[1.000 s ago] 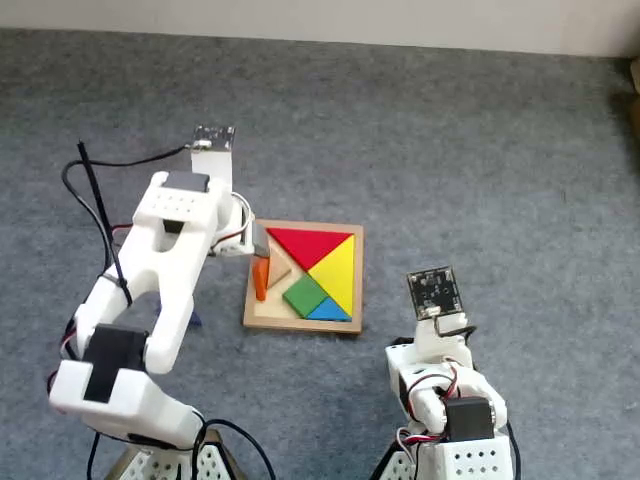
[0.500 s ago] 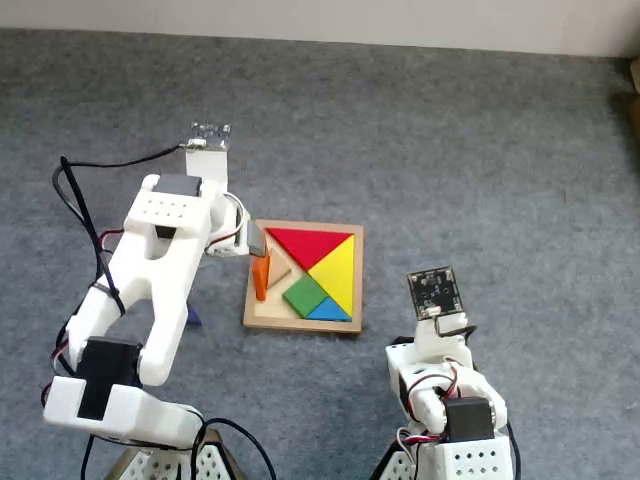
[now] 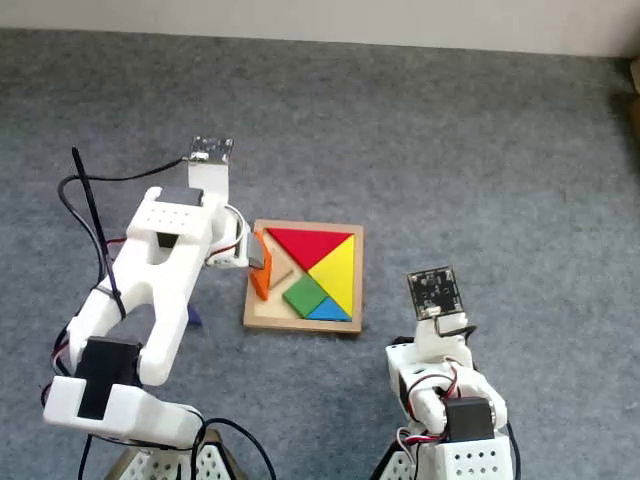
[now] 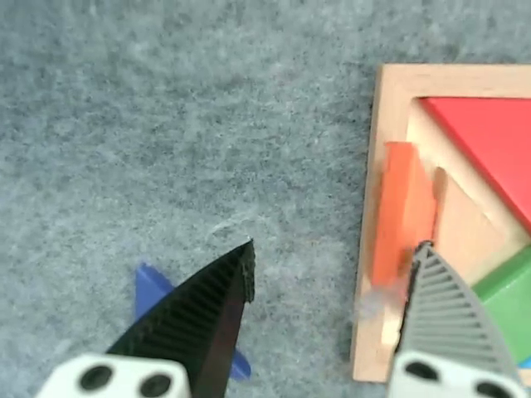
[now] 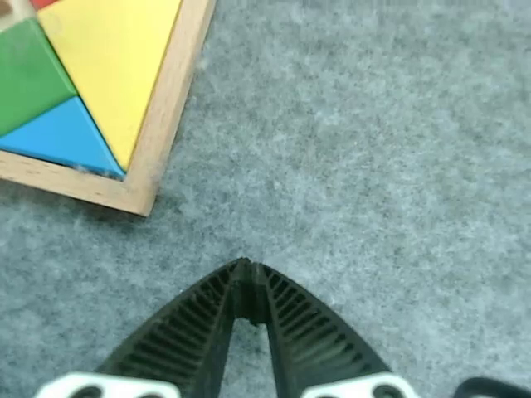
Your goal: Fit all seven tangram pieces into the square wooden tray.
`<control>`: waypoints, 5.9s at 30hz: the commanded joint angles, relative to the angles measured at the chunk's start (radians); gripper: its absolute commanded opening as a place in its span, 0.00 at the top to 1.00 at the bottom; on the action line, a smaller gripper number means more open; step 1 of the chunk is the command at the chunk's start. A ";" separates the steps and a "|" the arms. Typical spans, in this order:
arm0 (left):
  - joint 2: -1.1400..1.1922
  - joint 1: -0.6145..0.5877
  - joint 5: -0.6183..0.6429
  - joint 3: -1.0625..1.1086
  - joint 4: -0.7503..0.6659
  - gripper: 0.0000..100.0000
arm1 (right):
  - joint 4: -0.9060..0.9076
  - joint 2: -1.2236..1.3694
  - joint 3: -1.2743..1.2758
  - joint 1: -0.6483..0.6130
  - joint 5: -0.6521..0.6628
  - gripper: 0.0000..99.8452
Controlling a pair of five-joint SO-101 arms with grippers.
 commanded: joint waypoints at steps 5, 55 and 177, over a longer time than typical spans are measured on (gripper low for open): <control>0.093 -0.001 -0.009 -0.085 -0.005 0.71 | 0.008 -0.019 0.150 0.015 -0.003 0.99; -0.117 -0.028 -0.008 0.053 -0.118 0.71 | 0.008 -0.019 0.150 0.015 -0.003 0.99; 0.007 -0.328 -0.127 0.165 0.000 0.72 | 0.008 -0.019 0.150 0.054 -0.003 0.99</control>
